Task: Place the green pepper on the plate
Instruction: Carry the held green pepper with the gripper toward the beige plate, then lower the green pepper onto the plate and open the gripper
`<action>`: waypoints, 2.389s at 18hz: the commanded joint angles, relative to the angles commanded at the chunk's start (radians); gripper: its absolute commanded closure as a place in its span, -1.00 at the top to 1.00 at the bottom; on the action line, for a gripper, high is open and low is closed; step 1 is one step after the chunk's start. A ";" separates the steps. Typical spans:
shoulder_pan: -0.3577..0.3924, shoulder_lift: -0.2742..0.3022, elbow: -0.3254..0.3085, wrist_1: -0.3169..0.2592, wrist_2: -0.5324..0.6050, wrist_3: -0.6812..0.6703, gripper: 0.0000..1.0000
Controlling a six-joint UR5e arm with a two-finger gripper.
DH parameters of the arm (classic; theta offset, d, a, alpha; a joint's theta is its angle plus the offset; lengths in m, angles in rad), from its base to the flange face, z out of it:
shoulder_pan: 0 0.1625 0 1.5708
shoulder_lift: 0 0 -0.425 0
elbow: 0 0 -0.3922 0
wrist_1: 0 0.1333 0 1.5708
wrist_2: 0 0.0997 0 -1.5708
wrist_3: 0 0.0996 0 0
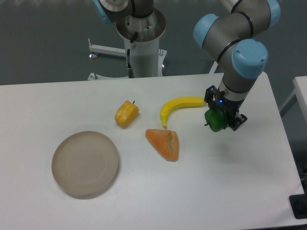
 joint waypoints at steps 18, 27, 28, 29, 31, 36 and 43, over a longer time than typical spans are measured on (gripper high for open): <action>-0.308 0.015 -0.035 0.014 -0.117 -0.265 -0.60; -0.521 -0.103 -0.020 0.098 -0.118 -0.431 -0.47; -0.540 -0.115 -0.020 0.122 -0.118 -0.440 -0.40; -0.558 -0.127 -0.020 0.150 -0.118 -0.449 -0.25; -0.586 -0.147 -0.020 0.184 -0.124 -0.457 -0.15; -0.607 -0.170 -0.023 0.215 -0.127 -0.459 1.00; -0.582 -0.115 0.008 0.215 -0.118 -0.460 1.00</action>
